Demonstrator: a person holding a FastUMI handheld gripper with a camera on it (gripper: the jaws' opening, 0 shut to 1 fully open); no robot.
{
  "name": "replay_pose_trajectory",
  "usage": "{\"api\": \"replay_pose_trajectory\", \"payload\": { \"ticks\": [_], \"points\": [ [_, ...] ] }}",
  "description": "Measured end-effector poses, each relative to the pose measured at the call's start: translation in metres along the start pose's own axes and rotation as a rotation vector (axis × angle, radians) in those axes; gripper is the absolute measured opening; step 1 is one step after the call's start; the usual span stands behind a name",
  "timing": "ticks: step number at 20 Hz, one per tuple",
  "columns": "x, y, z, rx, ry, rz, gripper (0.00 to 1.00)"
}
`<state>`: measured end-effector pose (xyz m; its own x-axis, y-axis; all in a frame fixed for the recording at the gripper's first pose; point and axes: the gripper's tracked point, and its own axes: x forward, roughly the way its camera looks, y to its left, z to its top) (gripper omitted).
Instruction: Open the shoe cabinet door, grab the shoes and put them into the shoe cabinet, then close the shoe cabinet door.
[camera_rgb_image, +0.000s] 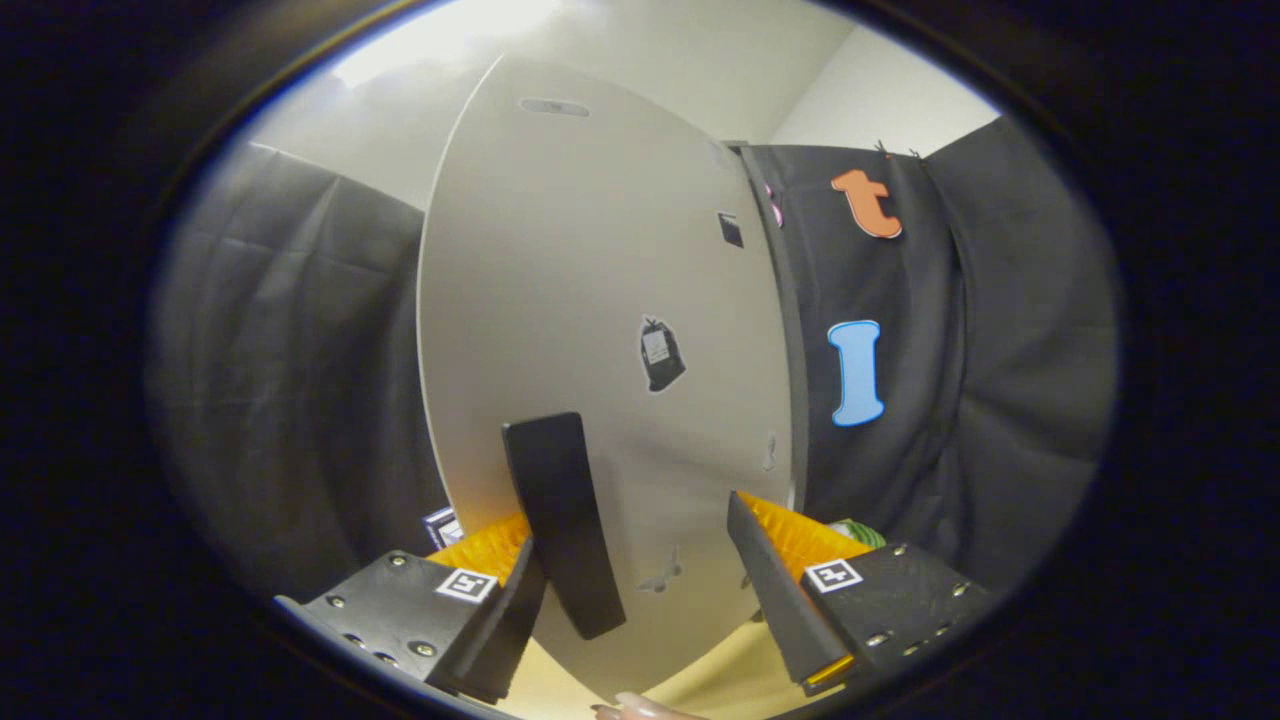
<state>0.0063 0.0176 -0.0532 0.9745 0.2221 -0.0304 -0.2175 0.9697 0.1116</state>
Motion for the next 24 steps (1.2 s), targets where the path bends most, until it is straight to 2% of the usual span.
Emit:
{"api": "replay_pose_trajectory", "payload": {
  "ticks": [5, 9, 14, 19, 24],
  "points": [
    [0.047, 0.047, -0.01, 0.003, -0.009, -0.038, 0.96],
    [0.087, 0.074, -0.015, -0.006, -0.007, -0.023, 0.96],
    [0.126, 0.095, -0.015, -0.037, -0.053, -0.015, 0.99],
    [0.161, 0.113, -0.018, -0.014, -0.057, 0.043, 0.99],
    [0.18, 0.116, -0.015, -0.064, -0.092, 0.0, 0.99]
  ]
}}
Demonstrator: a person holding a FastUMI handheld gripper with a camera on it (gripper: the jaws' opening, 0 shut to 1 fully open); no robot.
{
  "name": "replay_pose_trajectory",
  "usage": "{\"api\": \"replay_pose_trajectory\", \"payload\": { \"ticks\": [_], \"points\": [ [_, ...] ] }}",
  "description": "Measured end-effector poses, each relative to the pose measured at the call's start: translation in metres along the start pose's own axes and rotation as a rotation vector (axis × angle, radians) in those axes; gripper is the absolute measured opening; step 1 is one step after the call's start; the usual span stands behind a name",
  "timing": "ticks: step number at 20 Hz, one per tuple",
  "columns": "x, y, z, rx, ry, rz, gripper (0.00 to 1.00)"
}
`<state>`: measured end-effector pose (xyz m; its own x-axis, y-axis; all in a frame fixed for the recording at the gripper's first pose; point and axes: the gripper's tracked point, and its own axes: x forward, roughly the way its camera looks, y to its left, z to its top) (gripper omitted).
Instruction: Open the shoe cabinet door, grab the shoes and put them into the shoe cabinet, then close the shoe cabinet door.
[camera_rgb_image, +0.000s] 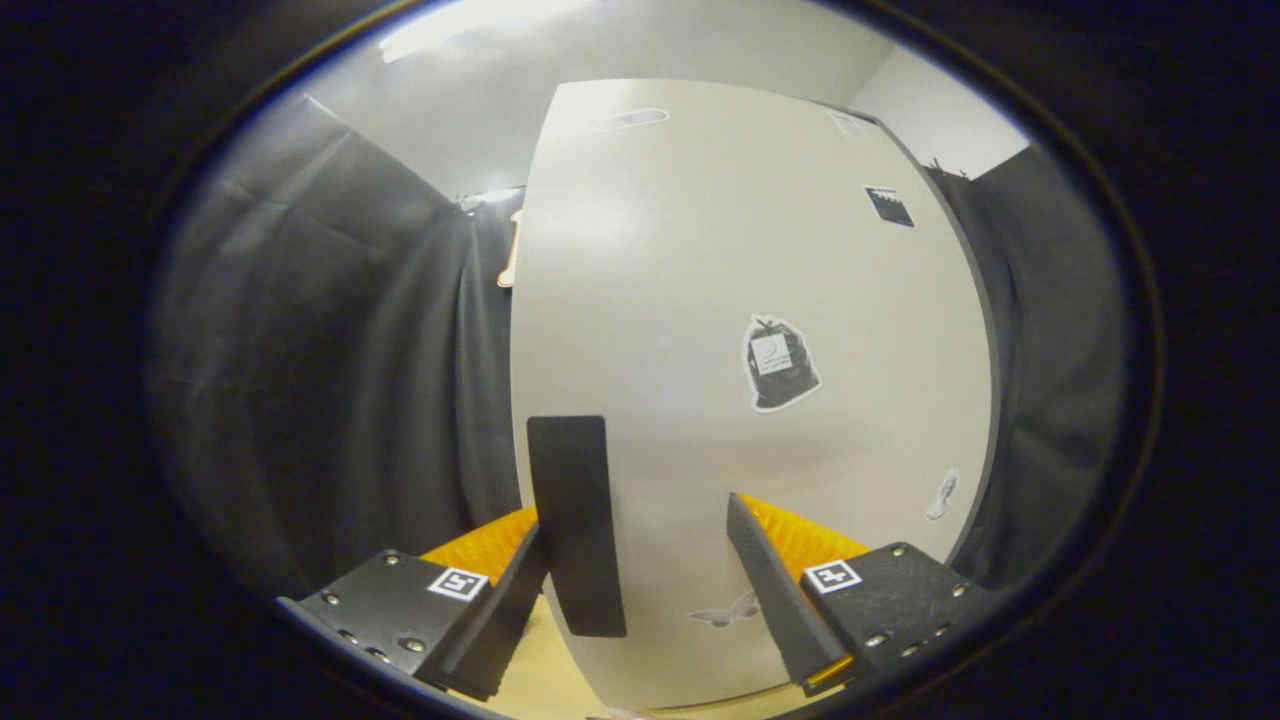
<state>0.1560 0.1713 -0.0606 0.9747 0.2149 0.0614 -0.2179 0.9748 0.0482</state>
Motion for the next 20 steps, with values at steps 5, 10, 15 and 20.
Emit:
{"api": "replay_pose_trajectory", "payload": {
  "ticks": [5, 10, 15, 20],
  "points": [
    [0.012, 0.0, -0.002, -0.022, -0.008, -0.053, 0.99],
    [0.021, 0.0, -0.003, -0.022, -0.019, -0.09, 0.99],
    [0.023, 0.0, -0.003, -0.028, -0.036, -0.098, 0.99],
    [0.022, 0.0, -0.002, -0.048, -0.035, -0.109, 0.99]
  ]
}}
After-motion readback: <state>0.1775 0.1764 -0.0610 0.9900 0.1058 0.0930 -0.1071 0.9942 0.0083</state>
